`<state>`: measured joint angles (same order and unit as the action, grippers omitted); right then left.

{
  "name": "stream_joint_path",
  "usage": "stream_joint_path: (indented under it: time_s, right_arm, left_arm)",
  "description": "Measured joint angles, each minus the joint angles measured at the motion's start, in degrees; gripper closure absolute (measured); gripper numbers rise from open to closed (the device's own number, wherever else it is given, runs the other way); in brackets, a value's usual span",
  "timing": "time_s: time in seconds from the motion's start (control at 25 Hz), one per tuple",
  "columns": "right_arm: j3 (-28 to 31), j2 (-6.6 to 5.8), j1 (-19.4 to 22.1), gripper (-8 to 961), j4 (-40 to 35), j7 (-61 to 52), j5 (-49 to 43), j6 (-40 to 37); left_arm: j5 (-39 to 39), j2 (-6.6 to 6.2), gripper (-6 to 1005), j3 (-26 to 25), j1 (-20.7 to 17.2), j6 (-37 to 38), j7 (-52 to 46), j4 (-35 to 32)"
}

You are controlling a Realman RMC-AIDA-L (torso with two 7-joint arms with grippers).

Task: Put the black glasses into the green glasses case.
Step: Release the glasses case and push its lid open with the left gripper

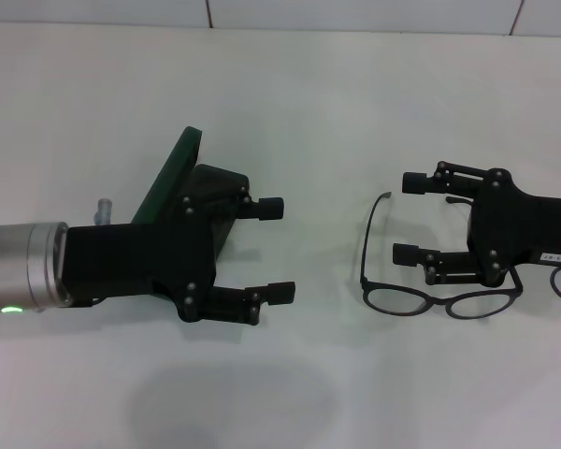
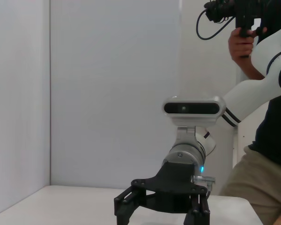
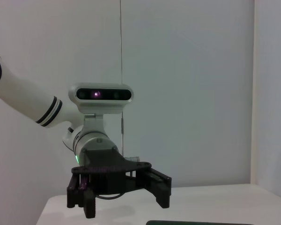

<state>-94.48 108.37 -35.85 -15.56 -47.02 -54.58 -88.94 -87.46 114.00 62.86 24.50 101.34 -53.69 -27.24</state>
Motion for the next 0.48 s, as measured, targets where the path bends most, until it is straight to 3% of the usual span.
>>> stream_joint_path:
  time_s: [0.48]
  right_arm:
    - [0.1,0.0,0.0,141,-0.1,0.0,0.0,0.2]
  left_arm:
    - [0.9,0.12,119,-0.9,0.1,0.0,0.0,0.0]
